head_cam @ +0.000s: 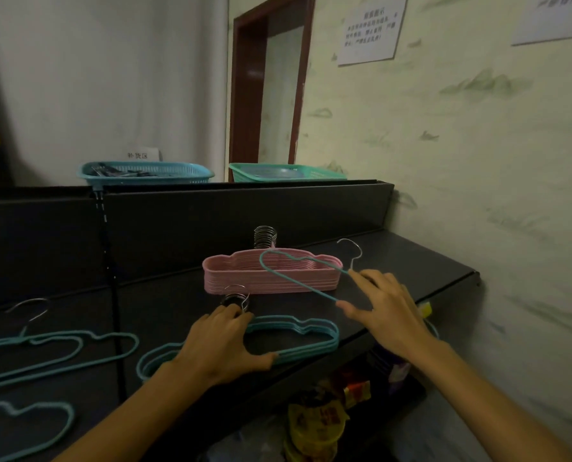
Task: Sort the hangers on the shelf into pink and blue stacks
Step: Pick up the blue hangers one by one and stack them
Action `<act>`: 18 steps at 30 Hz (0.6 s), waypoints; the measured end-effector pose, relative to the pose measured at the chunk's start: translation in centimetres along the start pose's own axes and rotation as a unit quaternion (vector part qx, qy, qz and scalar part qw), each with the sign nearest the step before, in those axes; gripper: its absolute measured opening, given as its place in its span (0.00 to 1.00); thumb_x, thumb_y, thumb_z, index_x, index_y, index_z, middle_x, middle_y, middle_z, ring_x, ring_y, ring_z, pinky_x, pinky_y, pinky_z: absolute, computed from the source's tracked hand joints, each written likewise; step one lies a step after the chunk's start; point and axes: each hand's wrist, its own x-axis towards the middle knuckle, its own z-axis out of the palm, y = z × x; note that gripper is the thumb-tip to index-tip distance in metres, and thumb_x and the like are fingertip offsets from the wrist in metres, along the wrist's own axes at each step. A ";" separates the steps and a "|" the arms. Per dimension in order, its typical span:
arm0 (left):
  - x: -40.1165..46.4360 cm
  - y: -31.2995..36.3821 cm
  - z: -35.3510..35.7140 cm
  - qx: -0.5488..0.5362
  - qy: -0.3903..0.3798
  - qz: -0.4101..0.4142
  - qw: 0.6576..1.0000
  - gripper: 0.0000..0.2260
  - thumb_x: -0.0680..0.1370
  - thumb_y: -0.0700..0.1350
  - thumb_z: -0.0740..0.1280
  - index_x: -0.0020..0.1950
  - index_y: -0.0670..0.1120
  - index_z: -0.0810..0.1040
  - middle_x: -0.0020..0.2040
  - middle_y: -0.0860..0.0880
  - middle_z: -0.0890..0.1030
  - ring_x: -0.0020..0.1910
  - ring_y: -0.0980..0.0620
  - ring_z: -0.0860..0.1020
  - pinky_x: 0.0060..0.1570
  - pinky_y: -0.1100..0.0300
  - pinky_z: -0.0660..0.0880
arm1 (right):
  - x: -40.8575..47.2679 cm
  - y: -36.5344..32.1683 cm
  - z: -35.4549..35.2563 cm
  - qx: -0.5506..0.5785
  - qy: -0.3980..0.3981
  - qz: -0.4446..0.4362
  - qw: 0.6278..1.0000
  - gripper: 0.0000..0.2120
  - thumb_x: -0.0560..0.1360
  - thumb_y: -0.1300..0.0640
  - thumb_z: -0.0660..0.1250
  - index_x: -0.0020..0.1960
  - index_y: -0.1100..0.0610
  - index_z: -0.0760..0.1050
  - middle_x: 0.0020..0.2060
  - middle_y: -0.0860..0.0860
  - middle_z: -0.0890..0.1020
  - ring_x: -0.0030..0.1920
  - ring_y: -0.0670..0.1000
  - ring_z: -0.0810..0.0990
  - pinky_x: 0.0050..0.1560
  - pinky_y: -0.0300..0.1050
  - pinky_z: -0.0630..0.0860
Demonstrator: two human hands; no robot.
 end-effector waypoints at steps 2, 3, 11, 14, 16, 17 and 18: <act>0.0 0.7 0.2 0.007 -0.010 -0.016 1.000 0.46 0.63 0.77 0.52 0.72 0.50 0.65 0.64 0.52 0.71 0.60 0.53 0.70 0.56 0.59 0.70 | 0.4 0.6 0.2 0.009 -0.011 -0.022 1.000 0.36 0.72 0.32 0.55 0.66 0.58 0.75 0.55 0.54 0.79 0.52 0.58 0.77 0.45 0.52 0.73; 0.1 1.0 0.3 0.006 -0.013 -0.024 1.000 0.43 0.65 0.76 0.55 0.72 0.50 0.65 0.64 0.52 0.71 0.61 0.53 0.70 0.57 0.59 0.69 | 0.5 0.9 0.3 0.011 -0.014 -0.033 0.999 0.37 0.73 0.31 0.54 0.65 0.59 0.75 0.54 0.53 0.79 0.51 0.57 0.78 0.44 0.51 0.73; -0.2 1.6 0.2 -0.023 -0.039 -0.056 0.997 0.55 0.55 0.81 0.45 0.74 0.52 0.62 0.69 0.53 0.67 0.64 0.55 0.67 0.60 0.60 0.68 | 0.9 1.8 0.9 0.031 -0.034 -0.105 0.993 0.43 0.73 0.26 0.44 0.67 0.58 0.74 0.58 0.51 0.78 0.55 0.55 0.77 0.48 0.50 0.74; -0.7 1.3 0.3 -0.033 -0.036 -0.076 0.996 0.58 0.51 0.83 0.41 0.74 0.53 0.61 0.71 0.53 0.65 0.67 0.54 0.66 0.63 0.59 0.66 | 1.0 2.0 1.2 0.032 -0.092 -0.110 0.989 0.49 0.69 0.22 0.39 0.72 0.56 0.67 0.65 0.50 0.73 0.62 0.53 0.71 0.57 0.49 0.69; -1.3 0.9 0.3 -0.016 -0.030 -0.086 0.996 0.57 0.52 0.83 0.42 0.75 0.54 0.60 0.71 0.53 0.66 0.67 0.54 0.66 0.65 0.58 0.65 | 0.8 2.1 1.5 0.029 -0.110 -0.113 0.987 0.52 0.67 0.21 0.36 0.73 0.55 0.66 0.66 0.50 0.72 0.65 0.53 0.70 0.59 0.49 0.68; -1.7 0.5 0.4 -0.012 -0.028 -0.093 0.995 0.56 0.53 0.83 0.43 0.75 0.54 0.60 0.71 0.53 0.66 0.67 0.54 0.66 0.65 0.58 0.65 | 0.7 2.0 1.7 0.026 -0.112 -0.118 0.986 0.53 0.66 0.21 0.35 0.73 0.55 0.66 0.67 0.50 0.72 0.66 0.53 0.70 0.60 0.49 0.67; -2.2 0.1 0.3 -0.014 -0.027 -0.104 0.994 0.56 0.53 0.83 0.43 0.74 0.55 0.60 0.71 0.54 0.66 0.67 0.54 0.66 0.65 0.58 0.65 | 0.6 1.8 1.8 0.021 -0.125 -0.123 0.984 0.54 0.65 0.20 0.34 0.74 0.54 0.64 0.68 0.49 0.71 0.67 0.53 0.68 0.61 0.48 0.66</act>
